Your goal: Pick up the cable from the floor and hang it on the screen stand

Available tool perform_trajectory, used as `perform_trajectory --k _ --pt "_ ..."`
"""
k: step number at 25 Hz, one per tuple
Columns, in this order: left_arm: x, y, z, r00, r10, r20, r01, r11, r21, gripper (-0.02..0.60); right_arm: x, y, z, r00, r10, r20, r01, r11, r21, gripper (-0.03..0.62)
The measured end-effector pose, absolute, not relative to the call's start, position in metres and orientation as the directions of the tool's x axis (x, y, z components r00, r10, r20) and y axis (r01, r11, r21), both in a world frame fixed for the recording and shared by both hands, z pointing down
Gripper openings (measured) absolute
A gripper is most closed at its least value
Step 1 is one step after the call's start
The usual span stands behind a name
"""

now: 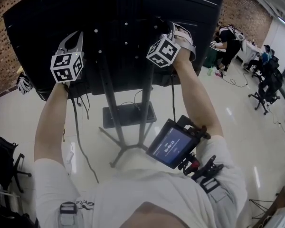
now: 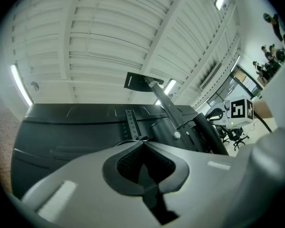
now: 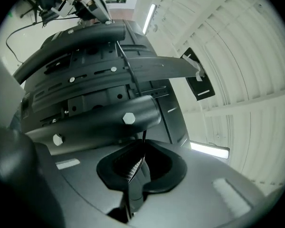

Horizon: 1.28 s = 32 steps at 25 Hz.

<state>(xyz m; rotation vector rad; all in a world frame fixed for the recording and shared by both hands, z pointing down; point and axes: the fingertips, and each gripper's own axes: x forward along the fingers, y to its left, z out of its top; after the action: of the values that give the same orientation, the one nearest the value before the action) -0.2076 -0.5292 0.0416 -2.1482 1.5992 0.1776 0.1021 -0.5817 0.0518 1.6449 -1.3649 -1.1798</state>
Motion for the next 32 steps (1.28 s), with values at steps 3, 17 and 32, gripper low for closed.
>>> perform_trajectory --k 3,17,32 --pt "-0.204 -0.526 0.042 0.325 -0.873 -0.363 -0.933 -0.232 -0.276 0.003 0.1 -0.577 0.049 -0.004 -0.974 -0.228 -0.449 -0.202 0.87 0.035" --pt "-0.197 -0.451 0.073 0.323 -0.871 -0.371 -0.944 -0.272 -0.184 0.003 0.12 -0.477 0.074 -0.16 -0.948 -0.275 -0.903 0.028 0.428 0.014" --pt "-0.168 -0.45 0.104 0.378 -0.865 -0.329 -0.926 -0.357 -0.125 0.002 0.114 -0.463 0.114 -0.24 -0.939 -0.244 -0.963 0.198 0.184 0.012"
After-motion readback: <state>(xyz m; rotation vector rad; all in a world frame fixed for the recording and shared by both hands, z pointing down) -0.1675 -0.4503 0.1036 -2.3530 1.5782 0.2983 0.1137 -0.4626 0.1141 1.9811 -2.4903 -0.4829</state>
